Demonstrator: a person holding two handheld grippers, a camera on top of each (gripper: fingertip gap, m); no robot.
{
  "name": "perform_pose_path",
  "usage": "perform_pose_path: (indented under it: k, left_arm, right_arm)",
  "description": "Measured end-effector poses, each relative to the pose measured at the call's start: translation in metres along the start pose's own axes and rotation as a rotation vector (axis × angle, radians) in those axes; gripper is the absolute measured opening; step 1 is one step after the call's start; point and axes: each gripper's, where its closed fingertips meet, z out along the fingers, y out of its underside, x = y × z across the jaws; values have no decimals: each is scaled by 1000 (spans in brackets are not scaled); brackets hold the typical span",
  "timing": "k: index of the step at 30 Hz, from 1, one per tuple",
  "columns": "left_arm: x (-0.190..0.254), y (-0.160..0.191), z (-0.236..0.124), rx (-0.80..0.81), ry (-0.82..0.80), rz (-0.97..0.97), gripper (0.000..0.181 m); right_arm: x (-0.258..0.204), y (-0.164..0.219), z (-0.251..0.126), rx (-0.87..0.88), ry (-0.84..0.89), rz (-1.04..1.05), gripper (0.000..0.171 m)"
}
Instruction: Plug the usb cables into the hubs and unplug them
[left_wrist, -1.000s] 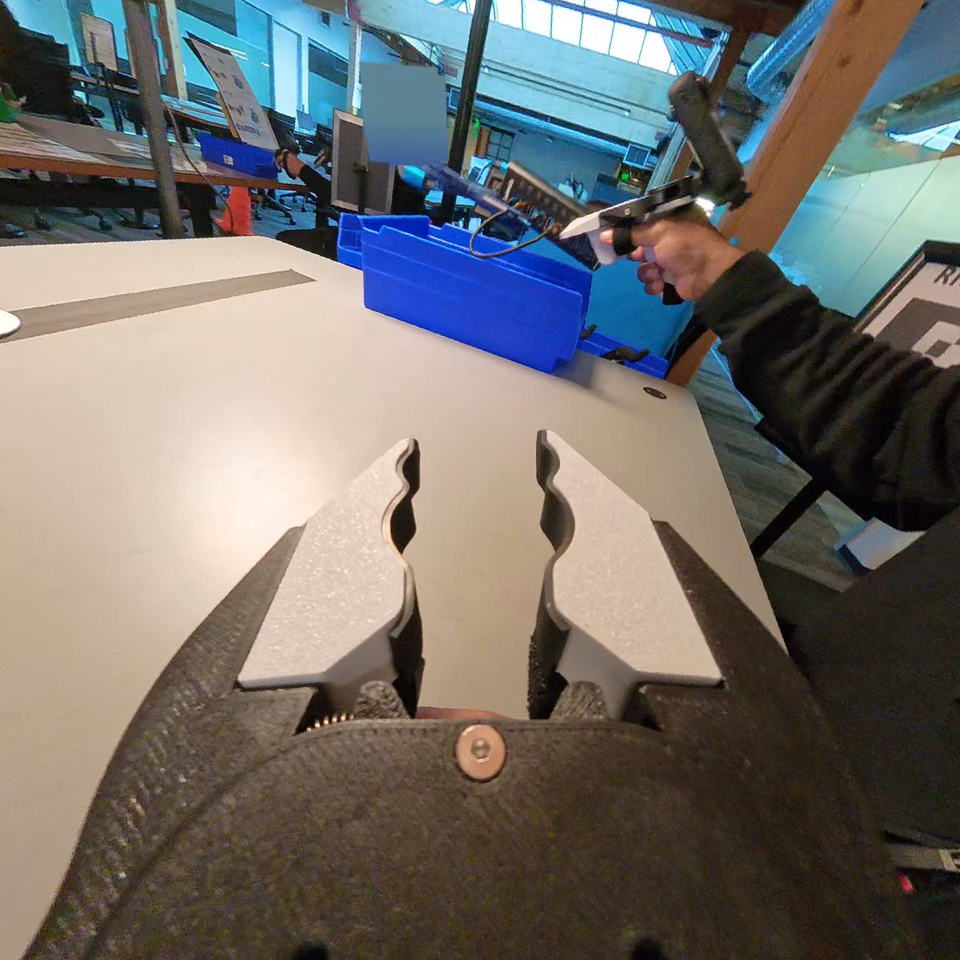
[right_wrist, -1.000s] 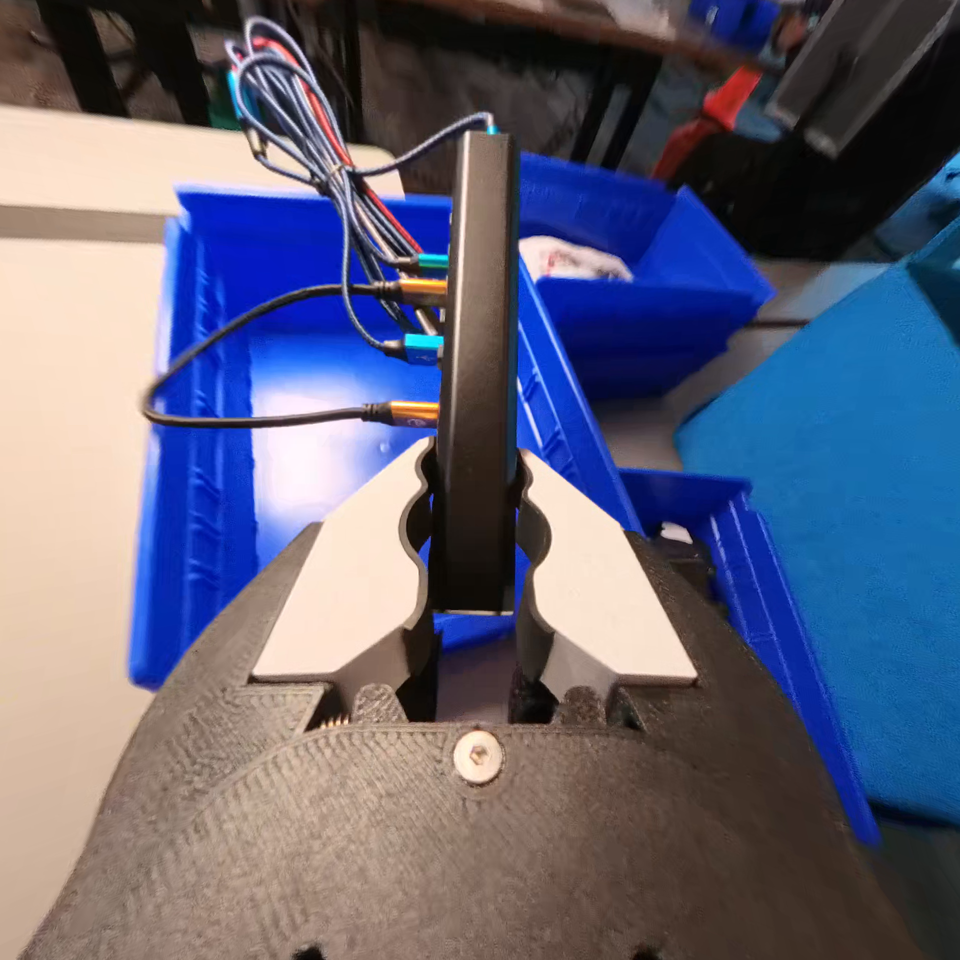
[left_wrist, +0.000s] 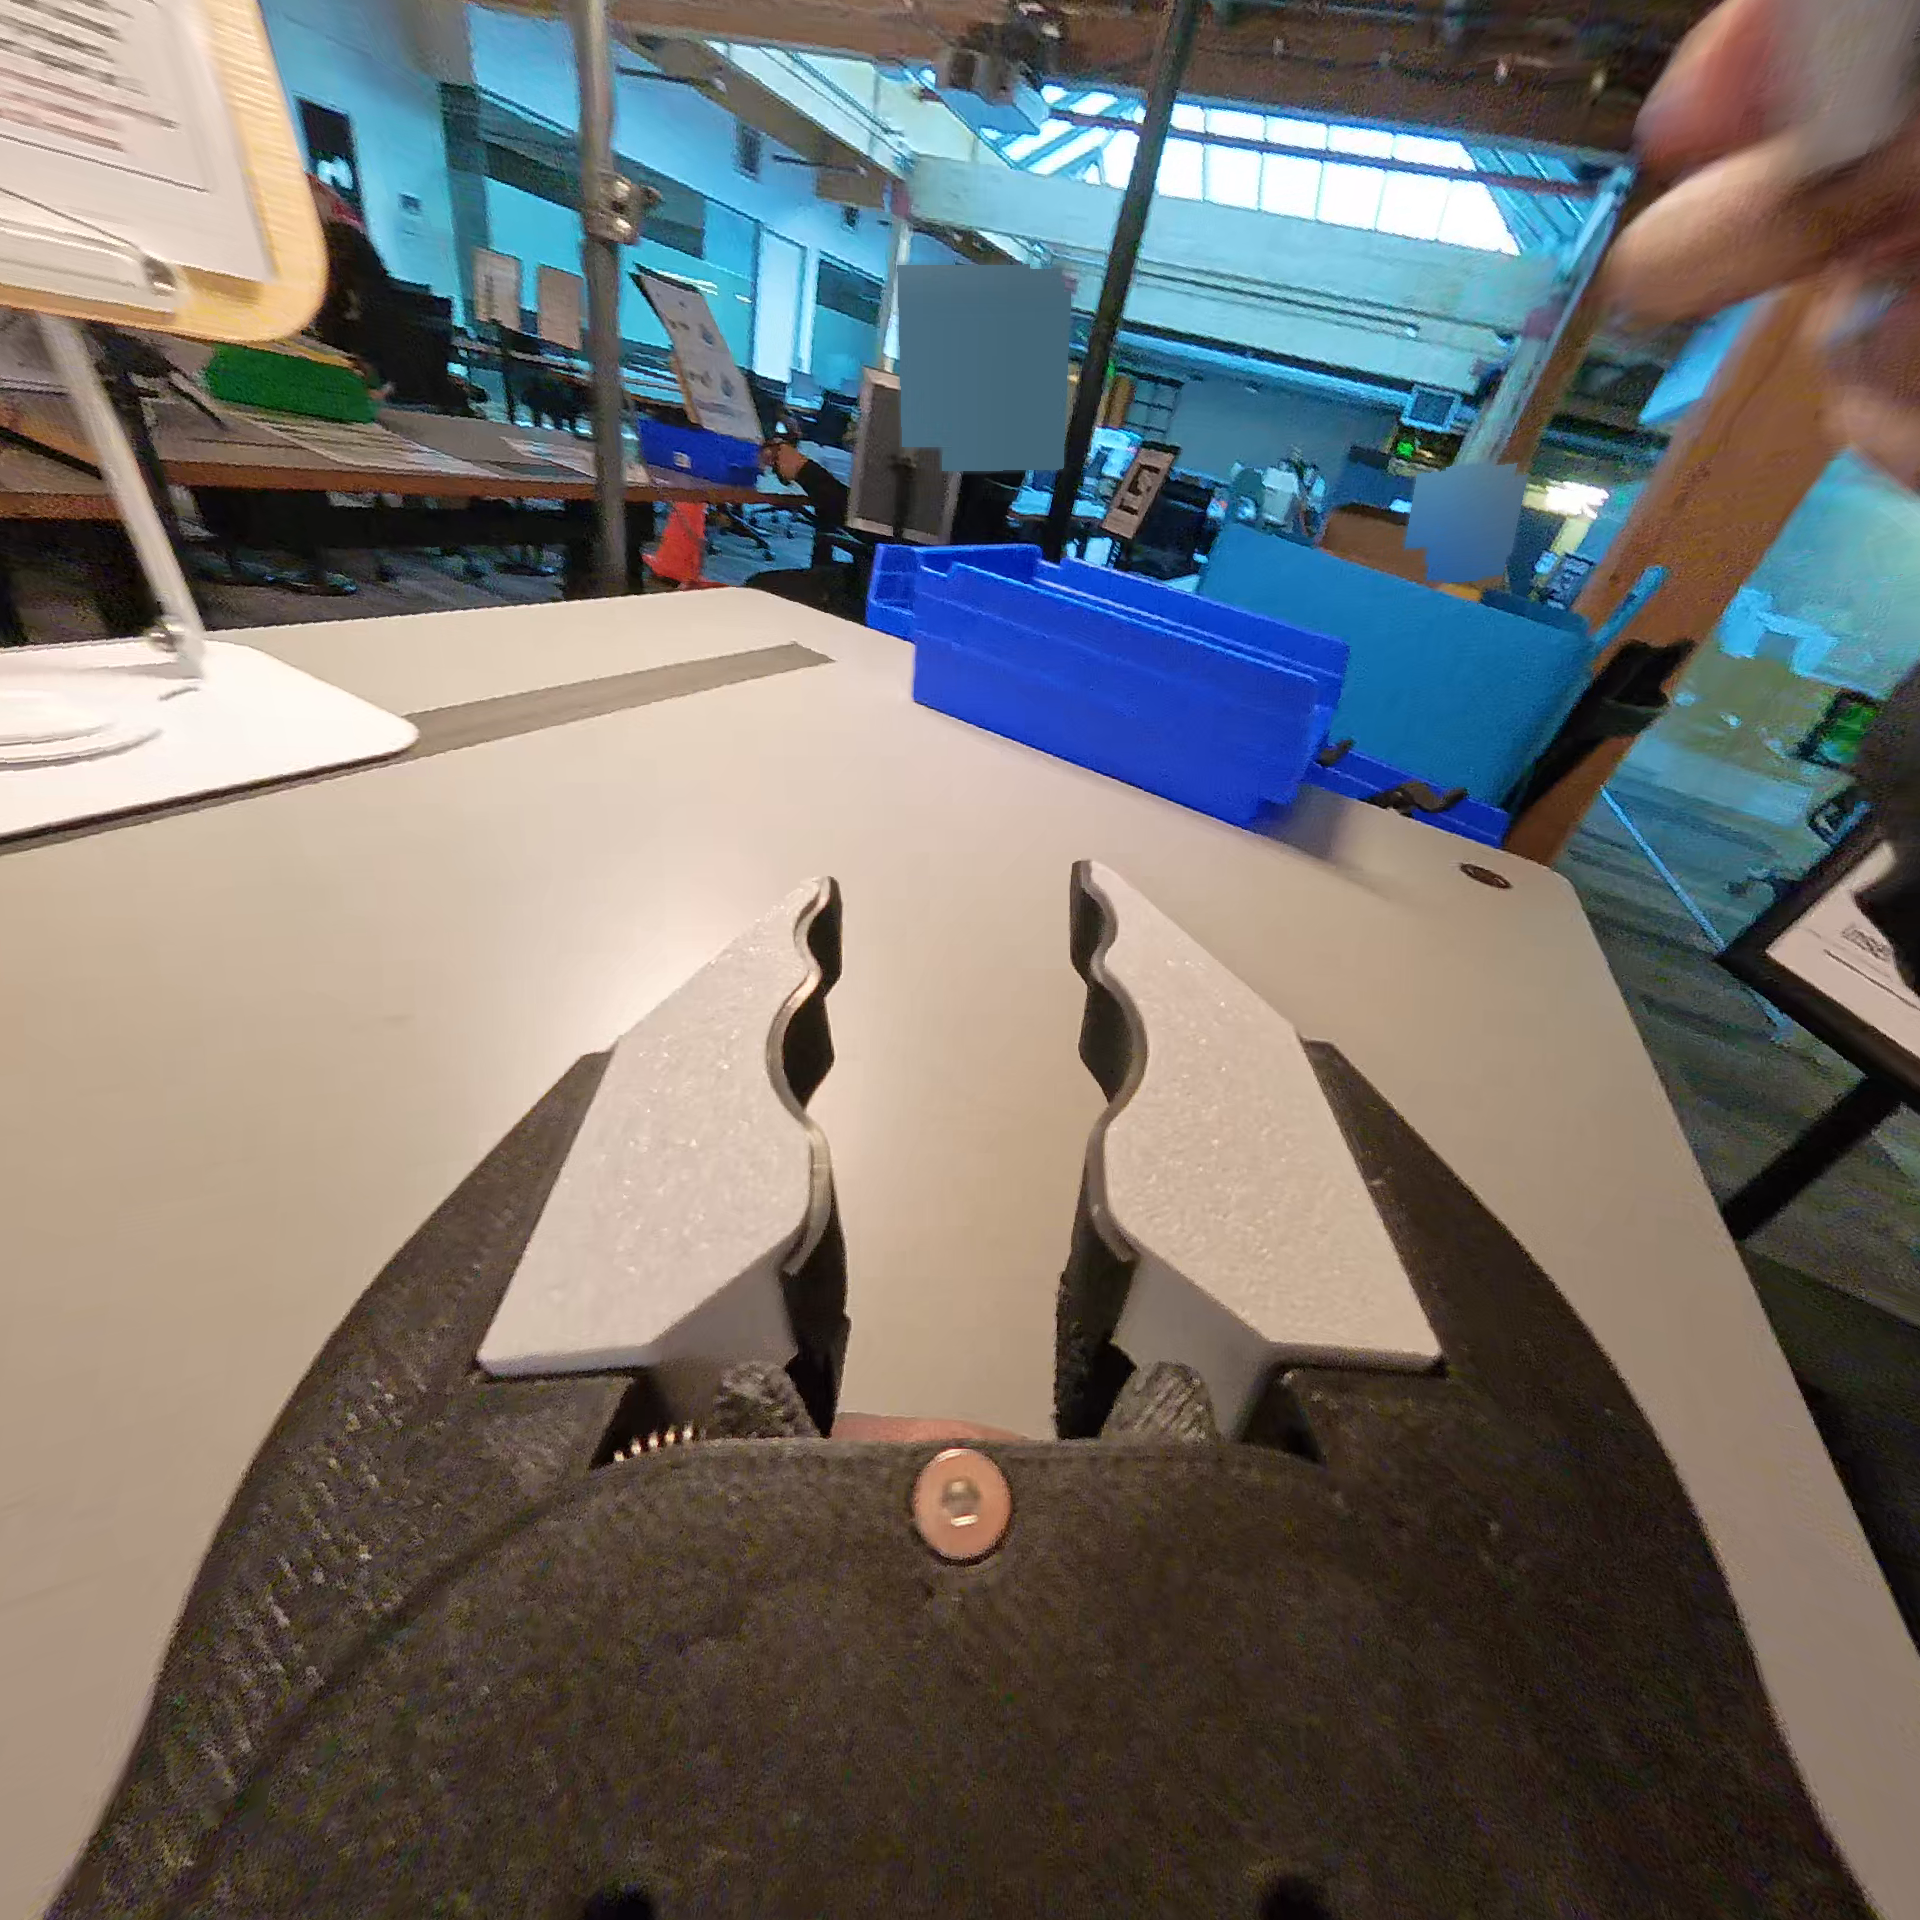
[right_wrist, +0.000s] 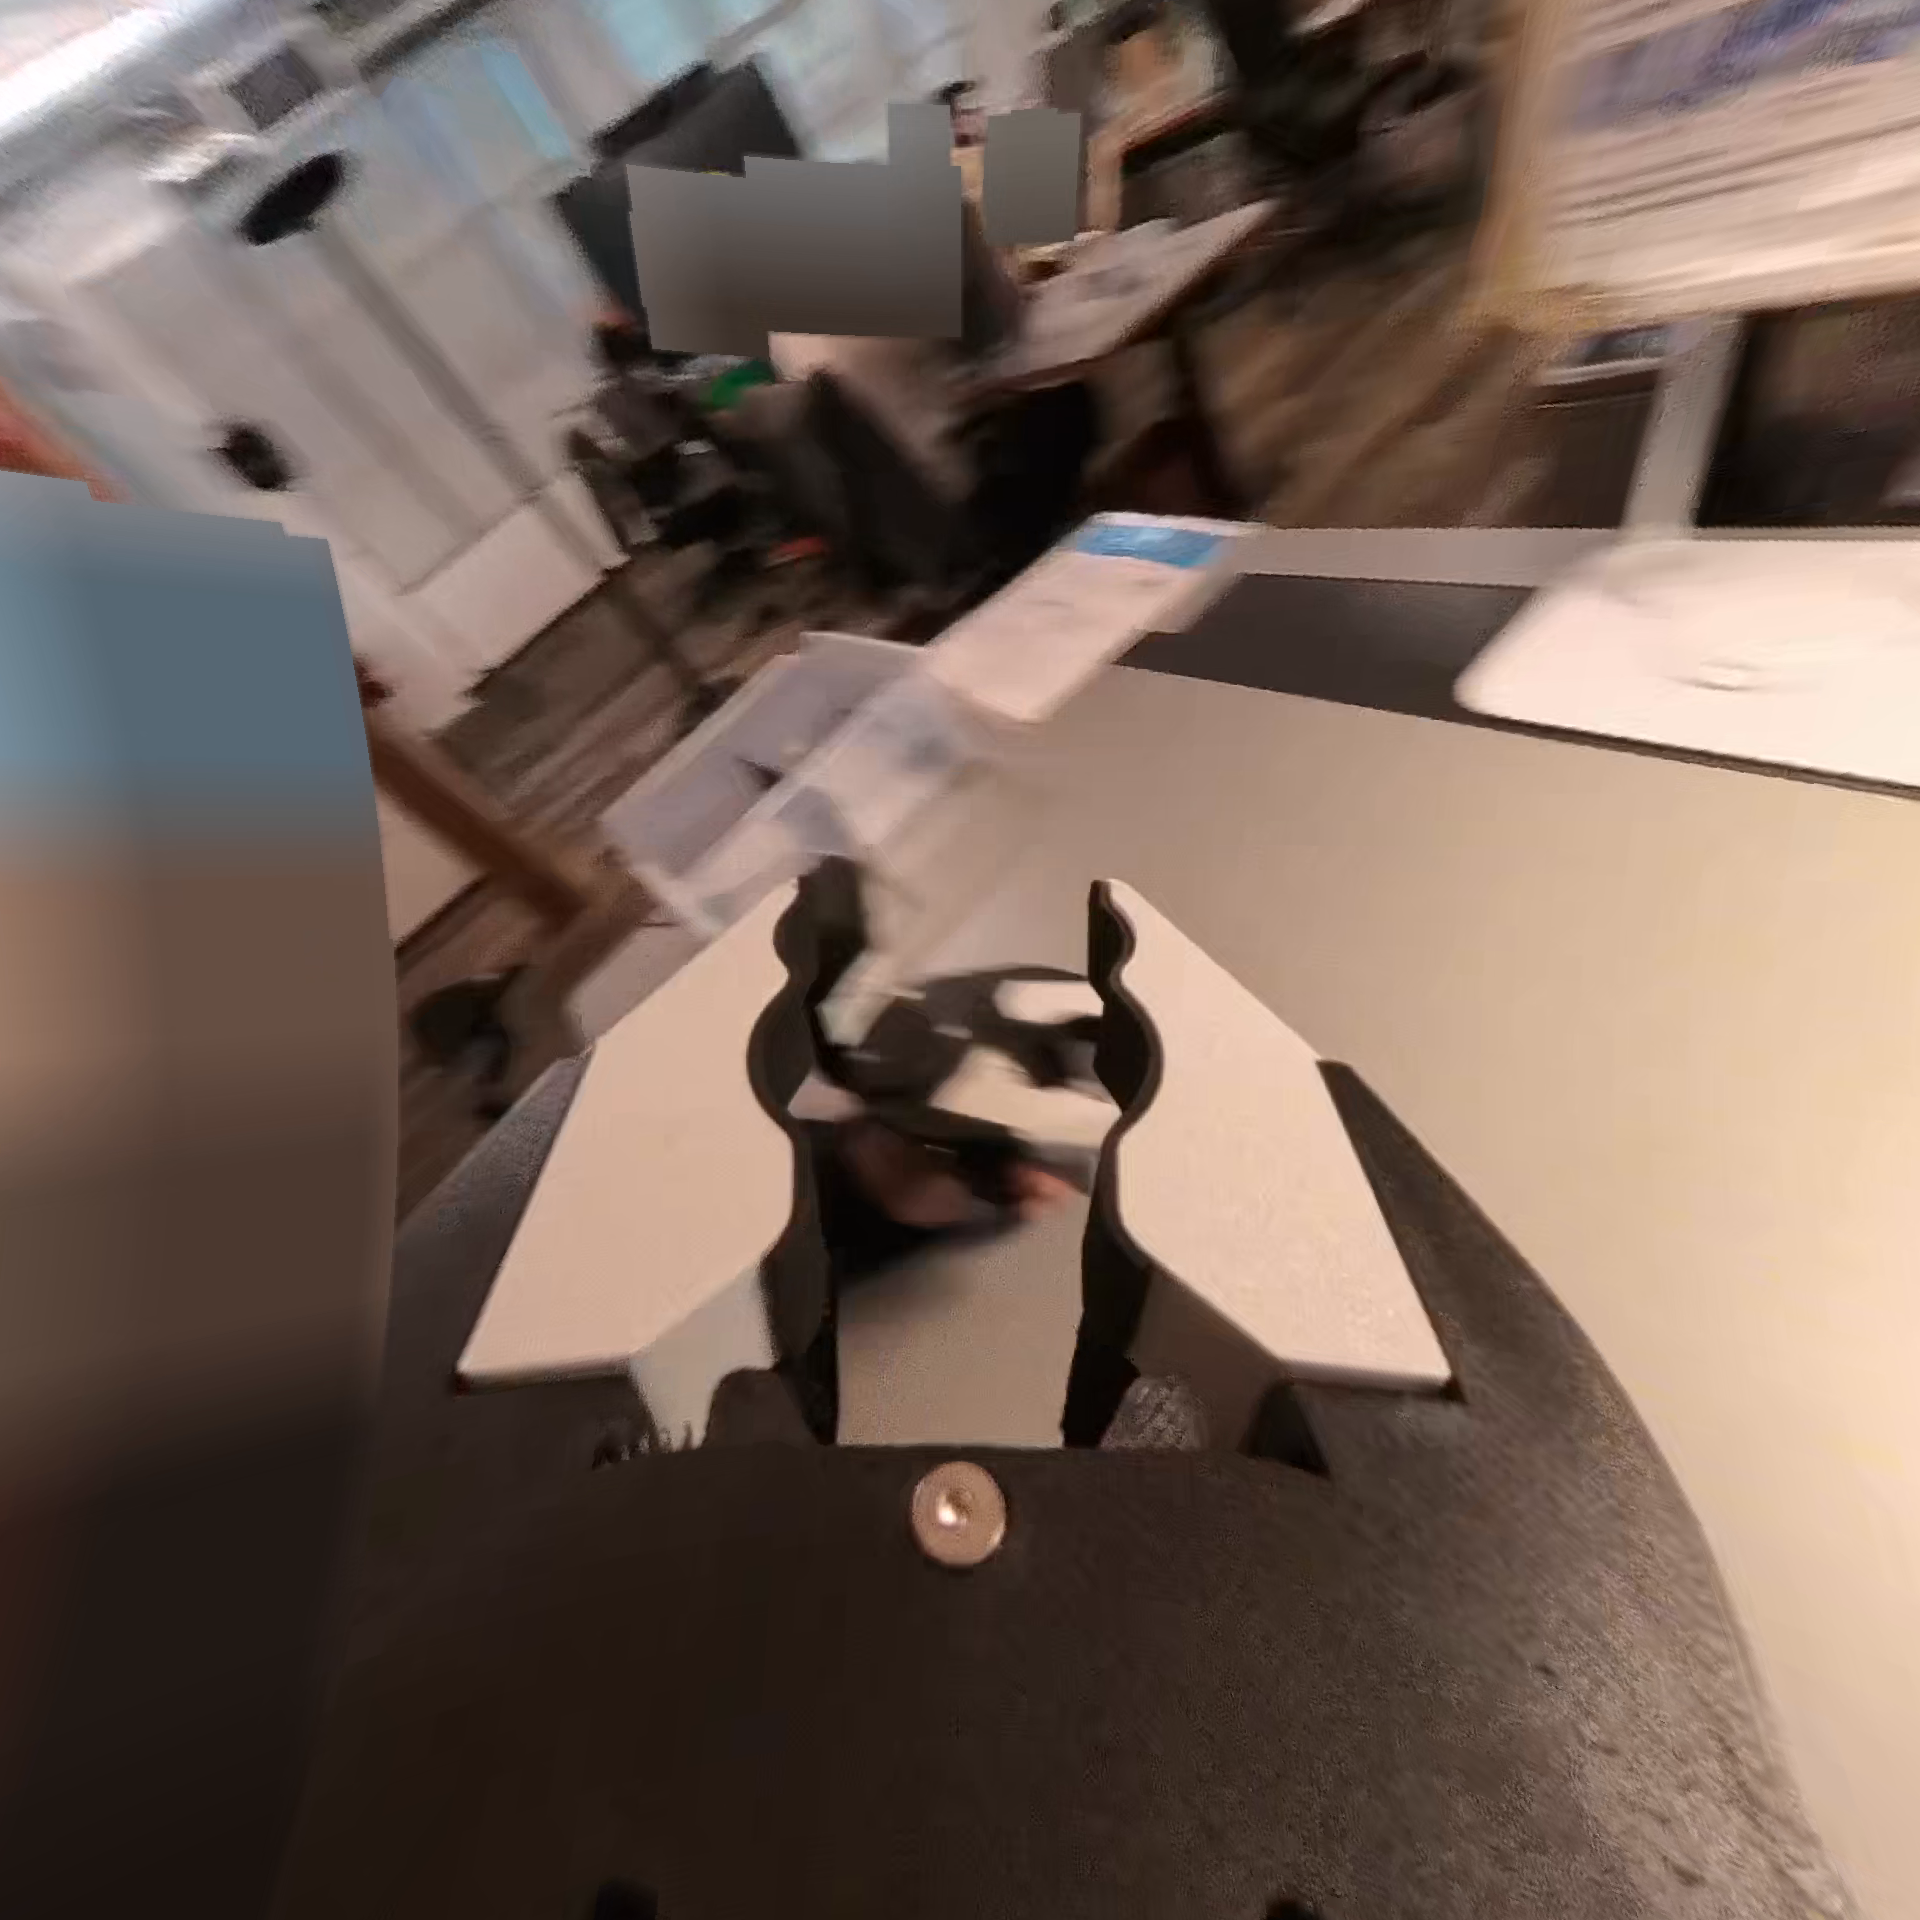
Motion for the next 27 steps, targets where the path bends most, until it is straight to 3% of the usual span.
perform_pose_path:
  k: [5, 9, 15, 22, 24, 27]
  left_arm:
    - [-26, -8, -10, 48, -64, -58, 46]
    - [-35, -15, -15, 91, -72, -125, 46]
    - [-36, -17, -16, 105, -61, -136, 46]
    - [-28, -9, -10, 77, -31, -135, 46]
    - [-28, -5, -9, 53, -38, -113, 46]
    - [-25, -2, -7, 29, -31, -91, 46]
  right_arm:
    - [-139, -24, 43, 61, -282, -62, 57]
    - [-175, -26, 50, 73, -343, -85, 59]
    - [-155, -32, 46, 139, -326, -41, 61]
    - [-133, -19, 47, 98, -334, -36, 62]
    - [-97, -20, 46, 128, -283, -33, 62]
    - [-1, -3, 64, 145, -102, -114, 60]
